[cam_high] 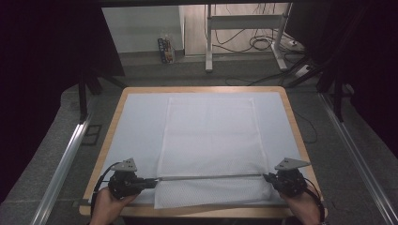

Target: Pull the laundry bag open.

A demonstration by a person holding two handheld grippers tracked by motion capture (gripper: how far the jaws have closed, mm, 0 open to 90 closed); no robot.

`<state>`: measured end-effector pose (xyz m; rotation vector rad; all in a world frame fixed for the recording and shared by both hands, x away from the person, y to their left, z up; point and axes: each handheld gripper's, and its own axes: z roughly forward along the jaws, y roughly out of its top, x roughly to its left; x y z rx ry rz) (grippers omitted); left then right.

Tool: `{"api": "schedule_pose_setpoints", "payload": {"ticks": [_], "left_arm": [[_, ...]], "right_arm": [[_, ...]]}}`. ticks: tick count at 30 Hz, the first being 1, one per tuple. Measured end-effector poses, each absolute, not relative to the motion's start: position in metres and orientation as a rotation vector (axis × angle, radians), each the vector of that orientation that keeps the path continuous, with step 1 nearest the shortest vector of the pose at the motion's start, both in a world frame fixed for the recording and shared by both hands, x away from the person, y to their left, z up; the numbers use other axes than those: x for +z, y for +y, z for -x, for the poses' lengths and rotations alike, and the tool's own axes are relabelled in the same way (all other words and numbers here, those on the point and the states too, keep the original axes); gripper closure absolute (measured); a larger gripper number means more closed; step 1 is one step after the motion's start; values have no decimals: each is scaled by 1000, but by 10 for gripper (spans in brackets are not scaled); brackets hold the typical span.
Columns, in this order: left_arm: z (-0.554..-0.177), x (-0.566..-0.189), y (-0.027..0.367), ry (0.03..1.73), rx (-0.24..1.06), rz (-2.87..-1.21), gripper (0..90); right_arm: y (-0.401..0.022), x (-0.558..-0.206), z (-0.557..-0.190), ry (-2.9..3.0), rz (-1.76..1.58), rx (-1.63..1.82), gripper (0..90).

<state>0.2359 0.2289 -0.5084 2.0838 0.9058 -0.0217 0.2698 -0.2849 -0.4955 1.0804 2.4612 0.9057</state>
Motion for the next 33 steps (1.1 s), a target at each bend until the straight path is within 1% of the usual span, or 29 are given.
{"api": "schedule_pose_setpoints", "payload": {"ticks": [9, 14, 19, 24, 27, 30, 32, 33], "left_arm": [[-233, -510, 238, 937, -14, -2073, 875], [-235, -514, 235, 963, 14, -2128, 875], [-238, -520, 233, 986, -10, -2179, 874], [-241, -527, 229, 1017, -5, -2217, 872], [-241, -528, 229, 1021, -7, -2203, 870], [-241, -528, 227, 1015, 5, -2202, 859], [-240, -528, 226, 1012, 28, -2199, 850], [-241, -528, 226, 1006, 41, -2209, 833]], "right_arm": [[-286, -496, -270, 2464, -1099, 907, 853], [-285, -498, -271, 2485, -1109, 903, 853], [-282, -501, -270, 2526, -1108, 881, 850], [-279, -503, -266, 2565, -1102, 863, 843], [-280, -503, -266, 2570, -1113, 868, 836], [-280, -502, -265, 2555, -1102, 878, 785], [-280, -501, -264, 2543, -1083, 890, 722], [-280, -501, -264, 2540, -1065, 895, 693]]}}
